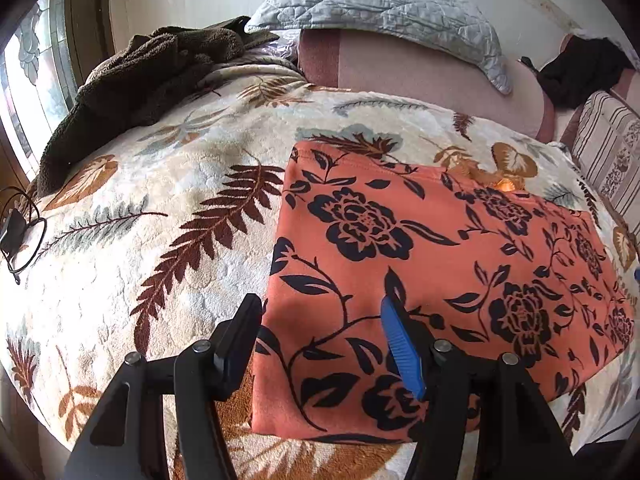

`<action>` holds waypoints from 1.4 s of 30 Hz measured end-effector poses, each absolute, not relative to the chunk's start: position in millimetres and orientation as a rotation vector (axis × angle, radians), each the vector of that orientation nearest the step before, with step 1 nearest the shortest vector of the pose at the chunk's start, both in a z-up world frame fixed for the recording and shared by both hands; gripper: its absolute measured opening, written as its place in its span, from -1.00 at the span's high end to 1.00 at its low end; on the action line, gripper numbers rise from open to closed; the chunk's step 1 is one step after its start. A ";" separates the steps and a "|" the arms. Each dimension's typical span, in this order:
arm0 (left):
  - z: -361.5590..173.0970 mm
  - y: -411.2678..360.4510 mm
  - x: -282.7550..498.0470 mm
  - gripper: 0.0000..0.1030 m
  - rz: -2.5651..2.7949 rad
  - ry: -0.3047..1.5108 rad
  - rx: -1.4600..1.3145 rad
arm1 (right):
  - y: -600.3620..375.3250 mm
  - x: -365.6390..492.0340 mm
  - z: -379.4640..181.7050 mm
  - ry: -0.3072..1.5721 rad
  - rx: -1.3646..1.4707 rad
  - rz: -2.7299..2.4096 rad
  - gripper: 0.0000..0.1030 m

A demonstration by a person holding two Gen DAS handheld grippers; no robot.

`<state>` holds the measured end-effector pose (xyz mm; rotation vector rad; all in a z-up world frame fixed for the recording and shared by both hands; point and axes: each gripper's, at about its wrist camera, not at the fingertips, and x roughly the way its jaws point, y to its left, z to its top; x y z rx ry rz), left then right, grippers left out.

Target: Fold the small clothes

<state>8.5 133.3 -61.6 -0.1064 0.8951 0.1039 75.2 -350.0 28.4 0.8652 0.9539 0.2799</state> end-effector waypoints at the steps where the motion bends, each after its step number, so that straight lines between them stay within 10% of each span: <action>1: -56.5 130.8 3.6 -0.23 0.097 0.885 -0.109 | -340.4 50.9 26.6 0.958 0.879 0.297 -0.71; 14: -51.1 50.8 -14.8 -0.24 -0.024 0.939 -0.072 | -364.9 -20.8 -55.2 1.015 1.163 0.088 -0.62; 17: -59.5 32.5 -2.5 -0.24 -0.027 0.953 -0.051 | -369.8 -0.4 -58.3 1.050 1.117 0.054 -0.05; 18: -63.6 26.7 2.2 -0.24 -0.022 0.963 -0.032 | -370.0 4.8 -60.7 1.083 1.100 0.028 0.46; 20: -72.4 18.2 11.0 -0.24 -0.010 0.994 -0.006 | -369.3 10.1 -60.4 1.097 1.052 0.003 0.62; 25: -75.9 10.9 17.3 -0.24 0.002 0.996 0.014 | -359.7 1.4 -31.2 1.003 0.946 0.008 0.37; 26: -76.3 10.4 18.2 -0.24 0.004 1.001 0.016 | -358.5 1.2 -33.4 0.997 0.967 0.032 0.09; 27: -76.1 10.3 18.6 -0.24 0.007 1.003 0.016 | -358.7 0.1 -36.8 0.985 1.001 0.059 -0.68; 28: -75.0 10.4 18.5 -0.24 0.005 0.997 0.012 | -361.6 -3.9 -38.3 0.959 1.028 0.061 -0.82; 33: -73.0 9.8 21.5 -0.24 -0.002 0.979 0.010 | -356.3 7.7 -35.6 0.961 1.025 0.069 -0.74; 37: -78.4 10.2 27.2 -0.24 -0.001 0.994 0.000 | -349.9 23.4 -41.2 1.032 0.981 0.000 0.17; 42: -72.5 10.3 27.5 -0.24 -0.009 0.977 -0.008 | -352.7 21.0 -44.4 1.029 1.001 -0.018 0.13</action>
